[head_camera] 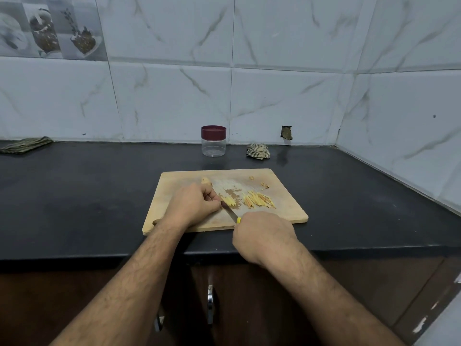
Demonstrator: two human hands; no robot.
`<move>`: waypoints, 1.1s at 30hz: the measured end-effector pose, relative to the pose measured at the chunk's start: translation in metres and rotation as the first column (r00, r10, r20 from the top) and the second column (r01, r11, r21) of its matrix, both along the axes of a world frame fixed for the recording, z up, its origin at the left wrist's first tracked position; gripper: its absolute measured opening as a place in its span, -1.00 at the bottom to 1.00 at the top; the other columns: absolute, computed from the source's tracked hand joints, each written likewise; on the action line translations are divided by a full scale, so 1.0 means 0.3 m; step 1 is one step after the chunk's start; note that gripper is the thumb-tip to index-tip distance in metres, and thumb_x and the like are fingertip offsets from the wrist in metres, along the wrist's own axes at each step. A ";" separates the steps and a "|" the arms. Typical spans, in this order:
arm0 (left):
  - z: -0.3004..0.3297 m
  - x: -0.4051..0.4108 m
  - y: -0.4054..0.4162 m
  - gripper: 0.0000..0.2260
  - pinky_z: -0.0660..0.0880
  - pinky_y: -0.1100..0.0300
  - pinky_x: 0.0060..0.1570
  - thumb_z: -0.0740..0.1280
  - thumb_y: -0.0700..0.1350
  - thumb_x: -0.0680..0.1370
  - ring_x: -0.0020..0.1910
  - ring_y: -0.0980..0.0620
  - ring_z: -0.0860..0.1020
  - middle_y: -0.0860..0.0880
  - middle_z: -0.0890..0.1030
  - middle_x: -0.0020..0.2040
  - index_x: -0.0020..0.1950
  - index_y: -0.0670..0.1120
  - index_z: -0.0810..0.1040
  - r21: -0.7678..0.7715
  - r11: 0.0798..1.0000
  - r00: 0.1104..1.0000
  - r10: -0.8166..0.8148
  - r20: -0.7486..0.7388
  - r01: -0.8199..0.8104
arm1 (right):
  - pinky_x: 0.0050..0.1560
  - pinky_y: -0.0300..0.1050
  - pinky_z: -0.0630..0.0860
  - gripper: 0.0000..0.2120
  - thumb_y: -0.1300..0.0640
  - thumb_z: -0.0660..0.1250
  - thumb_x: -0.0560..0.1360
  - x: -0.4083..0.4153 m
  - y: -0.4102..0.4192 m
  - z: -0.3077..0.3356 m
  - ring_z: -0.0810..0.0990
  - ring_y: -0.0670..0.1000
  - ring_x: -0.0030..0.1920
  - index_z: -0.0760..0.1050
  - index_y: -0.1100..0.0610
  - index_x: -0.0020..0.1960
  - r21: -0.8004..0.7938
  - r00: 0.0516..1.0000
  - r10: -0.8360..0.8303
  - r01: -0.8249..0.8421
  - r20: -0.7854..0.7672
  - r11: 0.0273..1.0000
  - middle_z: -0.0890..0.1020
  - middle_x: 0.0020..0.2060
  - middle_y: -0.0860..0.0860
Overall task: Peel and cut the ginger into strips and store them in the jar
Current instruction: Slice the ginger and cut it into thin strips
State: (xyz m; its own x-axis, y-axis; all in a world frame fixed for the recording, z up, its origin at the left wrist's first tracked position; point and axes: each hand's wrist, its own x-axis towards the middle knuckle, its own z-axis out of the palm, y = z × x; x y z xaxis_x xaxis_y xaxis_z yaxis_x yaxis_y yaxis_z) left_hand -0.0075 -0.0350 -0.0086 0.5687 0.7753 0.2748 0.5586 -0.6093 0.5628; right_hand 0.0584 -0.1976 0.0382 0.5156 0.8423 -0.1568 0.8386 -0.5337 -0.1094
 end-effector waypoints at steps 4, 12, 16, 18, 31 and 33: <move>-0.002 0.002 -0.004 -0.82 0.29 0.23 -0.36 0.45 -0.03 0.45 -0.34 0.16 0.44 0.16 0.51 -0.39 -0.34 0.08 0.55 -0.011 1.000 1.000 0.001 0.004 -0.001 | -0.12 -0.03 0.41 -0.74 0.16 0.13 0.58 0.001 0.002 -0.013 0.44 0.08 -0.11 0.50 0.14 0.18 0.004 1.000 0.022 -0.022 0.004 1.000 0.48 -0.09 0.04; 0.004 -0.003 -0.009 -0.90 0.32 0.26 -0.34 0.46 -0.02 0.45 -0.31 0.17 0.47 0.17 0.52 -0.37 -0.27 0.06 0.61 0.000 1.000 1.000 0.000 0.012 0.000 | -0.07 -0.06 0.47 -0.84 0.07 0.10 0.62 0.012 -0.037 -0.022 0.56 0.06 0.00 0.44 0.06 0.03 0.070 0.996 -0.043 0.048 -0.072 0.996 0.59 0.01 0.03; 0.011 -0.005 -0.015 -0.91 0.34 0.25 -0.33 0.45 -0.01 0.44 -0.27 0.18 0.49 0.16 0.56 -0.32 -0.26 0.07 0.62 0.003 1.000 1.000 0.003 0.001 -0.003 | -0.07 -0.05 0.47 -0.85 0.09 0.10 0.61 0.014 -0.024 -0.013 0.55 0.07 -0.02 0.43 0.07 0.00 0.069 0.997 -0.051 0.054 -0.050 0.996 0.59 0.00 0.05; 0.010 -0.007 -0.016 -0.91 0.35 0.25 -0.32 0.45 -0.02 0.44 -0.26 0.18 0.50 0.16 0.57 -0.30 -0.26 0.08 0.62 0.001 1.000 1.000 0.002 0.000 -0.002 | -0.10 -0.05 0.46 -0.80 0.10 0.10 0.61 0.015 -0.017 -0.016 0.53 0.07 -0.04 0.48 0.08 0.08 0.048 0.999 -0.035 0.036 -0.033 0.998 0.55 -0.03 0.05; 0.000 -0.007 0.005 -0.80 0.40 0.24 -0.27 0.31 -0.05 0.55 -0.21 0.23 0.52 0.22 0.60 -0.24 -0.25 -0.02 0.61 -0.037 0.999 1.000 -0.009 0.025 0.010 | -0.22 -0.09 0.40 -0.73 0.02 0.04 0.65 0.021 -0.072 -0.016 0.61 0.07 -0.07 0.48 0.09 0.03 0.076 0.993 -0.069 0.076 -0.098 0.994 0.61 -0.05 0.04; -0.002 -0.006 0.008 -0.85 0.40 0.23 -0.23 0.29 -0.09 0.54 -0.17 0.21 0.53 0.21 0.61 -0.20 -0.18 0.00 0.63 -0.052 0.999 0.998 -0.001 0.057 0.004 | -0.23 -0.10 0.40 -0.73 0.01 0.05 0.65 0.021 -0.065 -0.016 0.61 0.06 -0.09 0.49 0.08 0.04 0.083 0.992 -0.074 0.083 -0.098 0.993 0.61 -0.06 0.03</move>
